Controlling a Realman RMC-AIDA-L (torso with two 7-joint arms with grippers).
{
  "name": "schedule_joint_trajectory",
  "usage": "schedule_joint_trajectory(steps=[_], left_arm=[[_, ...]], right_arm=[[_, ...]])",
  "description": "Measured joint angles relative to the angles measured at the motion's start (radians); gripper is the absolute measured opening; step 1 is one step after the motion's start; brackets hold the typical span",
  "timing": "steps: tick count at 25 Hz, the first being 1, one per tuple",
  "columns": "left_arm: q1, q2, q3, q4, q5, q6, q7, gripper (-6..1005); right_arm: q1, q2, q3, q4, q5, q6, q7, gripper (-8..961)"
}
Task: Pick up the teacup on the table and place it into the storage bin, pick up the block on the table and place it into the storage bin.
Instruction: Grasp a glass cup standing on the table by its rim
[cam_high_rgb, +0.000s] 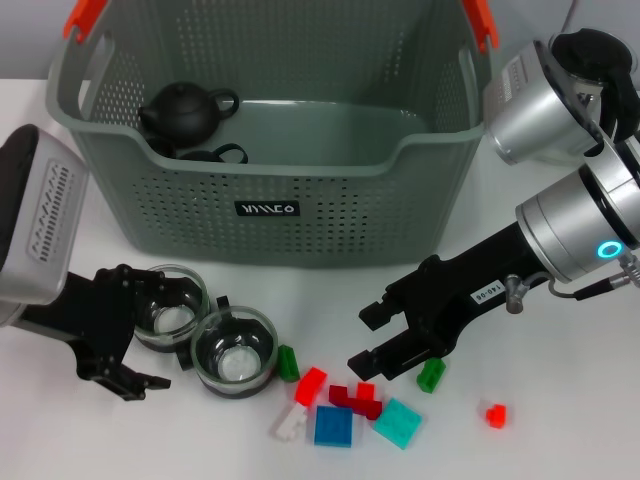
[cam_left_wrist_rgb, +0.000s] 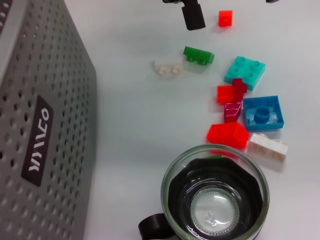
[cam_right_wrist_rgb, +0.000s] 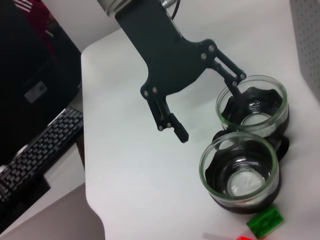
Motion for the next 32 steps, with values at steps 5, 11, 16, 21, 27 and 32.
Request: schedule_joint_trajectory(steps=[5,11,16,21,27,32], left_arm=[[-0.012,0.001,0.019,-0.026,0.027,-0.040,-0.003,849],[-0.024,0.002,0.042,-0.055,0.054,-0.068,-0.007,831],[-0.034,0.002,0.055,-0.080,0.083,-0.096,-0.020,815],[-0.044,0.001,0.073,-0.102,0.101,-0.107,-0.039,816],[-0.053,0.003,0.081,-0.116,0.105,-0.124,-0.065,786],[-0.070,0.004,0.107,-0.121,0.144,-0.137,-0.132,756]], right_arm=[[0.000,0.000,0.000,0.007,0.001,0.005,-0.003,733],[-0.003,0.000,0.000,0.010,0.001,0.012,-0.001,733],[-0.007,0.001,0.000,0.023,0.002,0.018,-0.002,733],[-0.009,0.001,0.000,0.032,0.003,0.026,-0.003,734],[-0.013,0.001,0.001,0.036,0.011,0.028,-0.004,734],[-0.014,-0.001,0.006,0.035,0.015,0.030,-0.004,734]])
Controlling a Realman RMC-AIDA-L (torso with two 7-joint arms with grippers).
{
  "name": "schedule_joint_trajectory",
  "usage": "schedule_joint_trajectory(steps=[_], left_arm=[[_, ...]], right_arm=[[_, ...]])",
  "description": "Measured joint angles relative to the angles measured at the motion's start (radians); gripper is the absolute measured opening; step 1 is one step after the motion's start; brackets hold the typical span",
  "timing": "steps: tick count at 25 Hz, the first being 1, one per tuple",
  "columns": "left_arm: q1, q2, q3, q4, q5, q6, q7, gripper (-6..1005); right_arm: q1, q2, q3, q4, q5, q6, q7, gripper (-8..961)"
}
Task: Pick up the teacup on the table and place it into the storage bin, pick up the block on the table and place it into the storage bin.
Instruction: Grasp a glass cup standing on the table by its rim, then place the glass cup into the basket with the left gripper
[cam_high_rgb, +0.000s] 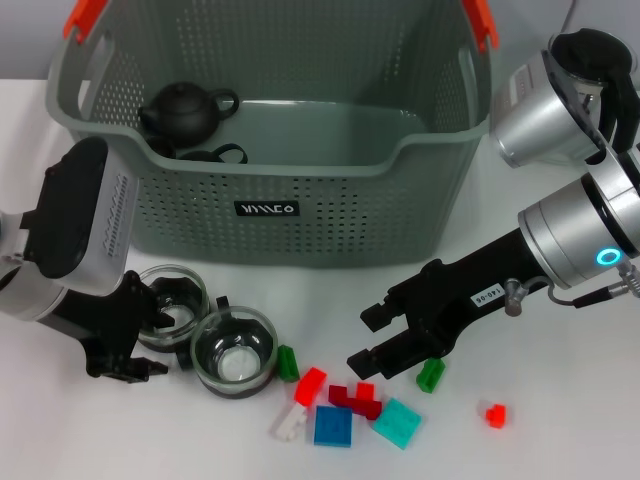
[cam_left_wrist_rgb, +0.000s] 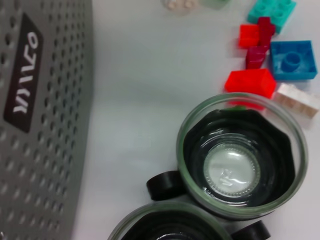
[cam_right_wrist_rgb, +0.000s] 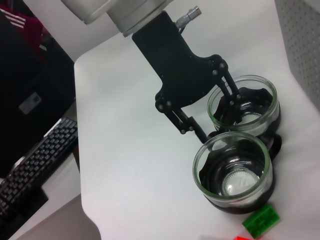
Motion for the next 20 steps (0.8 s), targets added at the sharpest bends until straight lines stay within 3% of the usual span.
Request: schedule_joint_trajectory(steps=[11,14,20], left_arm=[[-0.001,-0.001,0.004,-0.007,0.002,-0.003,-0.014,338],[-0.002,-0.001,0.001,-0.006,0.000,0.009,-0.014,112],[-0.002,0.002,-0.017,0.010,-0.011,0.048,-0.014,51]], right_arm=[[0.000,-0.001,0.001,0.001,0.000,0.000,-0.012,734],[0.000,-0.001,0.001,0.001,0.000,-0.001,-0.014,734],[-0.001,-0.003,0.001,0.001,0.000,-0.001,-0.016,734]])
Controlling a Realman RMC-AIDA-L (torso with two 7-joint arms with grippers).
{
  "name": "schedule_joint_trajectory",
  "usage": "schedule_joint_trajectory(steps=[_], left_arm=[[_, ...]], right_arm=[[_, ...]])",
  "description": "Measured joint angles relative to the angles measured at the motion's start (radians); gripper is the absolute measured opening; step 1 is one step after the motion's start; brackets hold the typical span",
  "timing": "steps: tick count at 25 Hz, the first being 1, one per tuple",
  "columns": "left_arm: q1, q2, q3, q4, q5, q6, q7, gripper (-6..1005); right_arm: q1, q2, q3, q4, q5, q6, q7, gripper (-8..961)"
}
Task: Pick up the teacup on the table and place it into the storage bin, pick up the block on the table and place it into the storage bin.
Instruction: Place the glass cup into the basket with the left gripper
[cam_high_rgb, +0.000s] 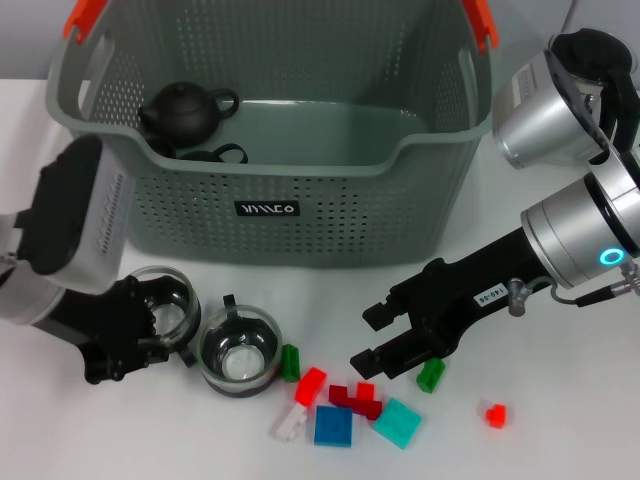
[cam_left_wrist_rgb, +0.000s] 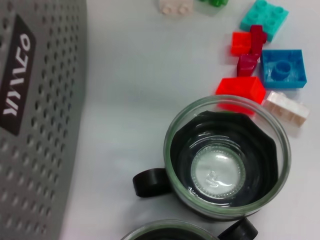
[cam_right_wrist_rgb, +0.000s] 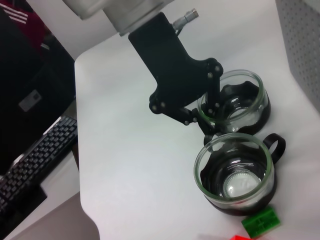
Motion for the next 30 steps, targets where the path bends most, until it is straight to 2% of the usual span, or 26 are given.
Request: schedule_joint_trajectory(steps=[2,6,9,12,16,20,25,30], left_arm=[[0.002,-0.002,-0.032,0.028,-0.007,0.039,0.000,52],[-0.001,0.006,-0.163,0.114,-0.040,0.187,-0.001,54],[-0.028,0.032,-0.295,0.164,-0.094,0.383,-0.014,55],[-0.015,0.062,-0.310,0.196,-0.208,0.453,-0.100,57],[0.011,0.086,-0.209,0.214,-0.362,0.445,-0.186,59],[-0.041,0.086,-0.253,0.215,-0.435,0.441,-0.194,61],[-0.132,0.107,-0.327,0.166,-0.545,0.427,-0.214,63],[-0.243,0.121,-0.360,0.052,-0.556,0.273,-0.262,66]], right_arm=[[-0.001,-0.001,0.000,-0.001,0.000,-0.001,-0.001,734],[-0.001,-0.003,0.005,-0.004,0.000,-0.009,-0.008,734],[-0.003,-0.006,0.013,-0.003,-0.003,-0.020,-0.015,733],[-0.012,-0.011,0.016,-0.003,-0.006,-0.039,-0.022,733],[-0.026,-0.019,0.028,-0.003,-0.009,-0.049,-0.038,733],[-0.039,-0.024,0.032,0.000,-0.009,-0.051,-0.057,733],[-0.050,-0.025,0.038,0.006,-0.009,-0.052,-0.081,732],[-0.054,-0.025,0.044,0.010,-0.009,-0.066,-0.090,732]])
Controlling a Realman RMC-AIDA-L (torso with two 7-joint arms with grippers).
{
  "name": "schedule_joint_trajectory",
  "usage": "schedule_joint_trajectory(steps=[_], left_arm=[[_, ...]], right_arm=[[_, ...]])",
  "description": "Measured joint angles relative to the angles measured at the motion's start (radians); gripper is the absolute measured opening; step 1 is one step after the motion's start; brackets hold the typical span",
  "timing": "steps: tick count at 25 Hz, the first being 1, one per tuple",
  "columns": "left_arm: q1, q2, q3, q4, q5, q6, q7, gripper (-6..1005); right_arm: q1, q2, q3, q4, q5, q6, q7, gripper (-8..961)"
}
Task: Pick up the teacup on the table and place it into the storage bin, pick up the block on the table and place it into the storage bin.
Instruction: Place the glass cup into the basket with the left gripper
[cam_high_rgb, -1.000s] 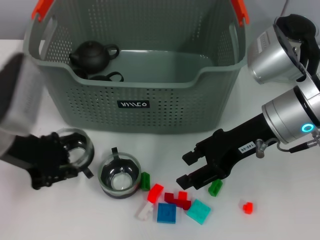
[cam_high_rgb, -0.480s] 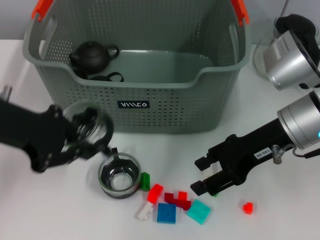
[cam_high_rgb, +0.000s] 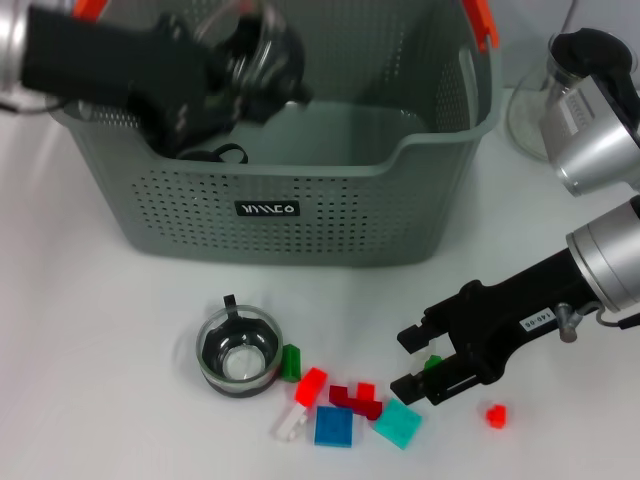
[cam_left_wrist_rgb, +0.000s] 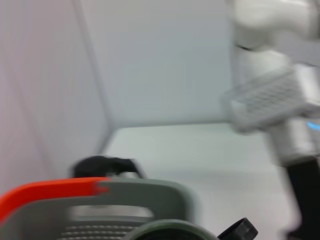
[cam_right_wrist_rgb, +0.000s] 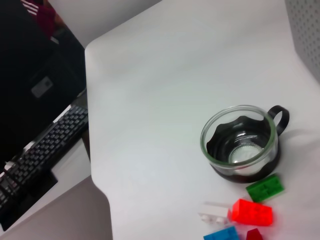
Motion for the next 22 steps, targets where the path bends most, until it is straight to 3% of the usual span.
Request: schedule_joint_trajectory(steps=[5,11,22], left_arm=[[-0.054,0.002,0.091,-0.077,0.031,-0.256,-0.127,68],[-0.062,-0.006,0.284,-0.152,0.057,-0.582,-0.274,71],[-0.080,-0.027,0.442,-0.276,0.060,-0.754,-0.295,77]], right_arm=[[-0.008,-0.002,0.001,0.000,0.000,-0.010,0.000,732],[-0.016,-0.003,0.001,0.000,-0.001,-0.010,0.006,732],[-0.022,0.002,0.000,0.000,-0.002,-0.006,0.000,731]])
